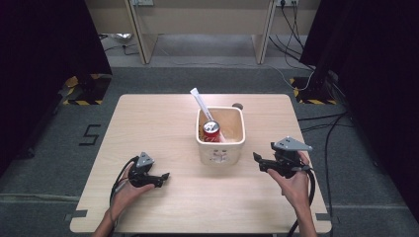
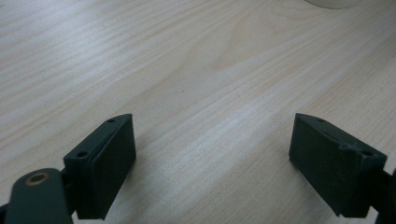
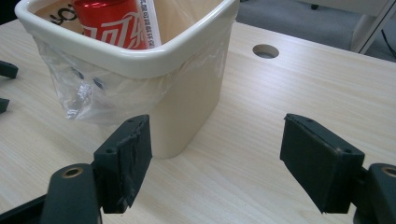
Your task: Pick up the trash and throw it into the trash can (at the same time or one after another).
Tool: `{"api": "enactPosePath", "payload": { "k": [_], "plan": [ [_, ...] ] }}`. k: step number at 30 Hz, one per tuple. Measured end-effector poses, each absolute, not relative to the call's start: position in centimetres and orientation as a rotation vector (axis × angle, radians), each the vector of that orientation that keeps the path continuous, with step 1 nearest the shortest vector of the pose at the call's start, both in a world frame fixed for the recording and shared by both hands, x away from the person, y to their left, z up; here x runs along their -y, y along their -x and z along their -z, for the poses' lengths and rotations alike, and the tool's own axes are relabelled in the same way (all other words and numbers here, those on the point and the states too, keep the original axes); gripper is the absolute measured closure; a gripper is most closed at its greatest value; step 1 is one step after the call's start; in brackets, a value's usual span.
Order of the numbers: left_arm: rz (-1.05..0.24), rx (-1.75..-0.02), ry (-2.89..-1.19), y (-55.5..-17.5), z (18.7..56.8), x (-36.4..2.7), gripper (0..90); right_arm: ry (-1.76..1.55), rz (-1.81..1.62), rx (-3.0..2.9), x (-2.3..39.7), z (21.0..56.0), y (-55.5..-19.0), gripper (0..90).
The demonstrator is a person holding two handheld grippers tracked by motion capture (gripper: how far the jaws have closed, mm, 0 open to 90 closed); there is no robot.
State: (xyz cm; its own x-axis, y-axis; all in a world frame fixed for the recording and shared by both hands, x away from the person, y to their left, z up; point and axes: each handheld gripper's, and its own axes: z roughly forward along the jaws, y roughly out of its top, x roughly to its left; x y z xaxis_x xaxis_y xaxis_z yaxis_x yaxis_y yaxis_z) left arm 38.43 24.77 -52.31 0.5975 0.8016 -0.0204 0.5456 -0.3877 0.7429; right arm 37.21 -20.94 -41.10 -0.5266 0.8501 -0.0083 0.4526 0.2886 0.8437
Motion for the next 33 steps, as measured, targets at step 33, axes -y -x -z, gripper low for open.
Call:
{"api": "enactPosePath", "payload": {
  "k": [33],
  "plan": [
    [-0.448, -1.064, -2.089, -38.4, 52.3, -24.8, 14.0, -1.193, -1.155, -2.139, 20.3, 44.6, -36.2, 21.4]
  ]
}}
